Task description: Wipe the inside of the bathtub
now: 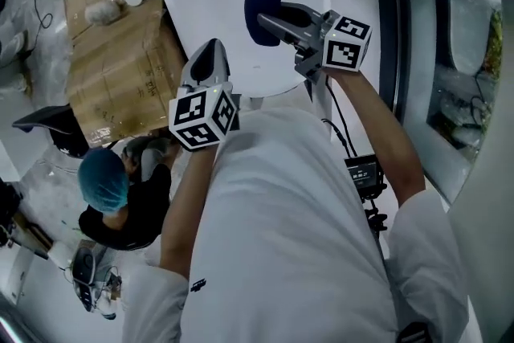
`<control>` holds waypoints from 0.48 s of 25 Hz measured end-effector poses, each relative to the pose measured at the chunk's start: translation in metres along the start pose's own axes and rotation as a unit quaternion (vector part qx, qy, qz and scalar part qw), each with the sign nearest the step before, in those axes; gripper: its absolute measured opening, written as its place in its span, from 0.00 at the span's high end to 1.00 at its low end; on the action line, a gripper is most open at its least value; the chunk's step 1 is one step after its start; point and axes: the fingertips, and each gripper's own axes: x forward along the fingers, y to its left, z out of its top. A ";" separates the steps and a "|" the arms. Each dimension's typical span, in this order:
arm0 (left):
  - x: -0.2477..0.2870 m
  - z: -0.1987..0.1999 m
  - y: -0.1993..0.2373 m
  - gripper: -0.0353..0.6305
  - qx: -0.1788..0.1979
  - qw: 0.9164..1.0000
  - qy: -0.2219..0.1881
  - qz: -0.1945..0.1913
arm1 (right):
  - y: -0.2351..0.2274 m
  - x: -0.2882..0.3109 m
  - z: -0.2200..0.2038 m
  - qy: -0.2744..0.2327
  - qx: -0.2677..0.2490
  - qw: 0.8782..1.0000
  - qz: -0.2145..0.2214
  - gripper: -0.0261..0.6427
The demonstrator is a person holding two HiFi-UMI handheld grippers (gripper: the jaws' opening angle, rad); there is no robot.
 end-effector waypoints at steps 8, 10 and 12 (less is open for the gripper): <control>-0.011 0.021 -0.025 0.95 0.035 0.998 -0.014 -0.039 | 0.062 -0.026 0.030 0.005 -0.113 0.994 0.010 0.88; -0.015 0.029 -0.032 0.95 0.042 0.998 -0.018 -0.051 | 0.078 -0.030 0.039 0.005 -0.142 0.990 0.013 0.88; -0.019 0.038 -0.037 0.95 0.047 0.997 -0.022 -0.062 | 0.091 -0.032 0.048 0.003 -0.165 0.986 0.013 0.88</control>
